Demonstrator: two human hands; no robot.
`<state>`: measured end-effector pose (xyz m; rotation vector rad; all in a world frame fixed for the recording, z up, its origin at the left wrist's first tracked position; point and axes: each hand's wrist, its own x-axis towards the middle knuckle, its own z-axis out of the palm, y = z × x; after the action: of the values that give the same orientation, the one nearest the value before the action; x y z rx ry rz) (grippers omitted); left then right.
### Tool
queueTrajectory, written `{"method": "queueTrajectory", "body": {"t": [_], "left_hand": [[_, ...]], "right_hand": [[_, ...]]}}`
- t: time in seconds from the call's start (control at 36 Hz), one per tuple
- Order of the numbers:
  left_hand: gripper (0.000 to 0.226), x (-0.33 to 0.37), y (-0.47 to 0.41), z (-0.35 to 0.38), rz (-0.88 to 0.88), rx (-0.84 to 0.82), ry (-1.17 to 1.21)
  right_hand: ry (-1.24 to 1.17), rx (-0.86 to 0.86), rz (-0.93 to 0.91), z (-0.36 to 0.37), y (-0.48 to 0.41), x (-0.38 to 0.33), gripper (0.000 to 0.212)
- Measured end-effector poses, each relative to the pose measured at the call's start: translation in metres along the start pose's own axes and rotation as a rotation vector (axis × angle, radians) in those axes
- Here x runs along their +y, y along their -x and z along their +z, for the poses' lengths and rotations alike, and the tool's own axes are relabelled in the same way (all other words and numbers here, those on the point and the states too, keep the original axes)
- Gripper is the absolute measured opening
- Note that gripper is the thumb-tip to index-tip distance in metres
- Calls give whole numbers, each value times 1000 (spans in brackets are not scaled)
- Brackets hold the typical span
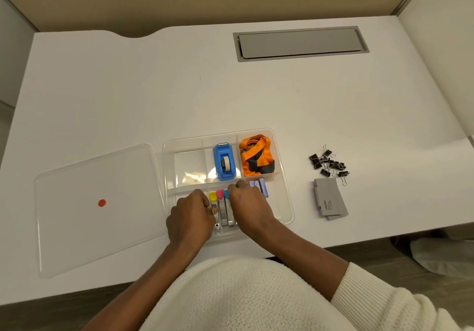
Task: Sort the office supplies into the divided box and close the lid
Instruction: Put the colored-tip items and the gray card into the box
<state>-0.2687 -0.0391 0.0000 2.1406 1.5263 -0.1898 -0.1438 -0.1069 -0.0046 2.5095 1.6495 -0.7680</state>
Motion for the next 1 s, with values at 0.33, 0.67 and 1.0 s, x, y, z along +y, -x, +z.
{"method": "queueTrajectory", "body": {"t": [0.33,0.67,1.0], "left_hand": [[36,18,12,-12,194,112,-336],[29,155,14,21,536,-224,224],[68,241,26,78,73,-715,446]], "right_hand": [[-407,462,125,-34,42,56,18],[-492,508,783,-28,92,182,23],[-540,304,903,-5,92,208,46]]}}
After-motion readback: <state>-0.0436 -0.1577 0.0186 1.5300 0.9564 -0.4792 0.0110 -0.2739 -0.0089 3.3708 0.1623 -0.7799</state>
